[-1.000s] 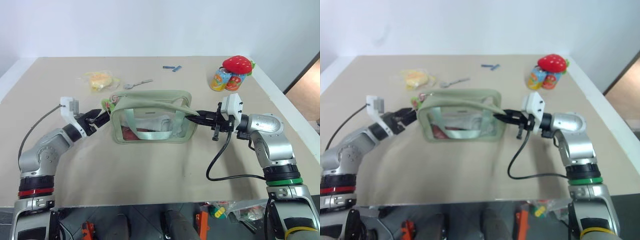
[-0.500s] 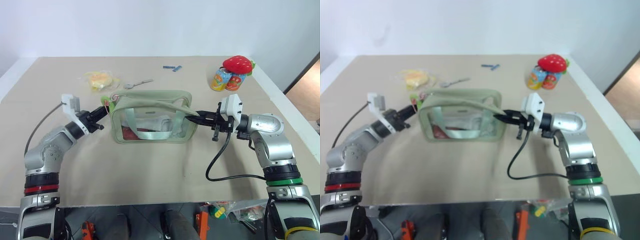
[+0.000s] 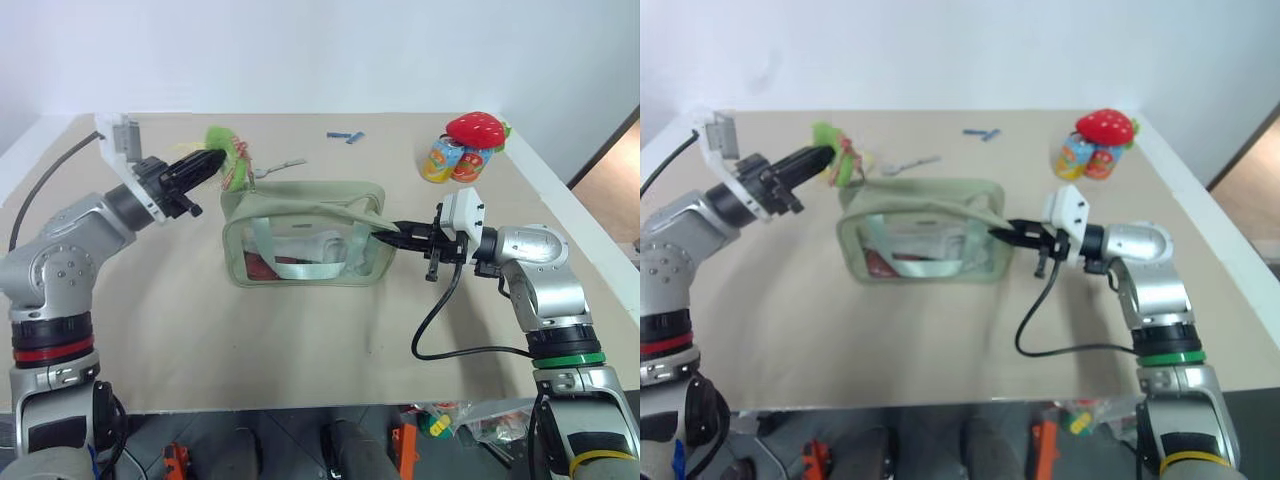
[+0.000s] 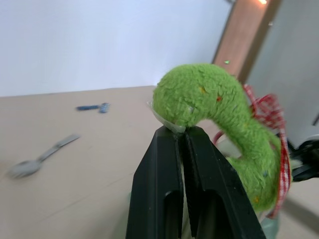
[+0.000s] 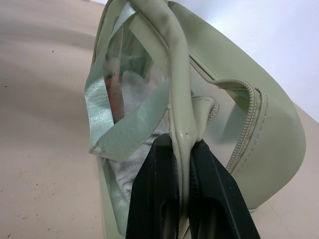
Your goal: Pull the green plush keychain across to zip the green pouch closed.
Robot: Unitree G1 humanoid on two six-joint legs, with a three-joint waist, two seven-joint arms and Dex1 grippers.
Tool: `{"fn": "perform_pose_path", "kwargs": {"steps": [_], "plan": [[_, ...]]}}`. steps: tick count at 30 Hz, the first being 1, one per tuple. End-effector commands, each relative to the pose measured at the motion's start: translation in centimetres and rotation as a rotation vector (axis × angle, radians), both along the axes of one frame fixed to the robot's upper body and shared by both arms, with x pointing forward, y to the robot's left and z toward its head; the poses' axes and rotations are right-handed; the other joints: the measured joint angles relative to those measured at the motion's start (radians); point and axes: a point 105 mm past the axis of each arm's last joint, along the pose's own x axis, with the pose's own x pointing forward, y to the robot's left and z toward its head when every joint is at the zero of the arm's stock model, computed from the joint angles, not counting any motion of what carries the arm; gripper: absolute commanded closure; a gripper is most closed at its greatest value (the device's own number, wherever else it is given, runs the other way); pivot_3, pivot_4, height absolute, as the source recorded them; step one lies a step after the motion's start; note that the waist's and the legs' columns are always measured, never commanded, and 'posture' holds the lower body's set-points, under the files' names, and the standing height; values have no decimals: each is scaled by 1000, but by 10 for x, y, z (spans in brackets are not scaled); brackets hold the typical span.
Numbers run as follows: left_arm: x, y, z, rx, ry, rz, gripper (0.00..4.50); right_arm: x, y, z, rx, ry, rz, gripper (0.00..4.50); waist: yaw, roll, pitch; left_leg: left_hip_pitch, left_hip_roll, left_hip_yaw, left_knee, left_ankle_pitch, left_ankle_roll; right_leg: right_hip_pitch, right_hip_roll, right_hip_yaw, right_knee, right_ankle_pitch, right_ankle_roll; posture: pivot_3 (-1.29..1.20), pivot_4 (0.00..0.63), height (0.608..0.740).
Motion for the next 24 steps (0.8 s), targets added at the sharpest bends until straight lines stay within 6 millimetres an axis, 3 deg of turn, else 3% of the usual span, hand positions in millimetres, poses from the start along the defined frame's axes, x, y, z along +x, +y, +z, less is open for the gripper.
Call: {"fn": "perform_pose_path", "kwargs": {"steps": [1, 6, 12, 13, 14, 20, 24], "plan": [[-8, -22, 11, 59, -41, -87, 4468, 0, 0, 5, -15, -28, 9, 4500, -2, 0, 0, 0, 0, 0, 0, 0, 0, 0, 0, 0, 0, 0, 0, 0, 150, 740], [-6, -38, -3, 128, 18, -144, 4468, 1, 0, 4, -16, -32, 6, 4500, -2, 0, 0, 0, 0, 0, -1, 0, 0, -1, 0, 0, 0, 0, 0, 0, 150, 740], [-2, -38, -12, 225, 55, -140, 4468, 0, 0, 4, -17, -37, 3, 4500, -1, 0, 0, 0, 0, 0, 0, 0, 0, 0, 0, 0, 0, 0, 0, 0, 150, 740], [-2, -36, -11, 236, 48, -130, 3762, 0, 1, 4, -16, -38, 2, 4500, -2, 0, 0, 0, 0, 0, 0, 0, 0, 0, 0, 0, 0, 0, 0, 0, 150, 740], [-2, -35, -11, 242, 43, -128, 3577, 0, 1, 4, -16, -39, 3, 4500, -2, 0, 0, 0, 0, 0, 0, 0, 0, 0, 0, 0, 0, 0, 0, 0, 150, 740], [-14, -34, 0, 283, 20, -170, 1424, -1, 1, 4, -17, -42, 8, 4500, -2, 0, 0, 0, 0, 0, 0, 0, 0, -1, 0, 0, 0, 0, 0, 0, 150, 740], [-27, -16, -8, 363, 61, -155, 95, 0, 2, 4, -19, -44, 10, 4500, -6, 0, 0, 0, 0, 0, -1, 0, 0, -1, 0, 1, 0, 0, 0, 0, 150, 740]]}}
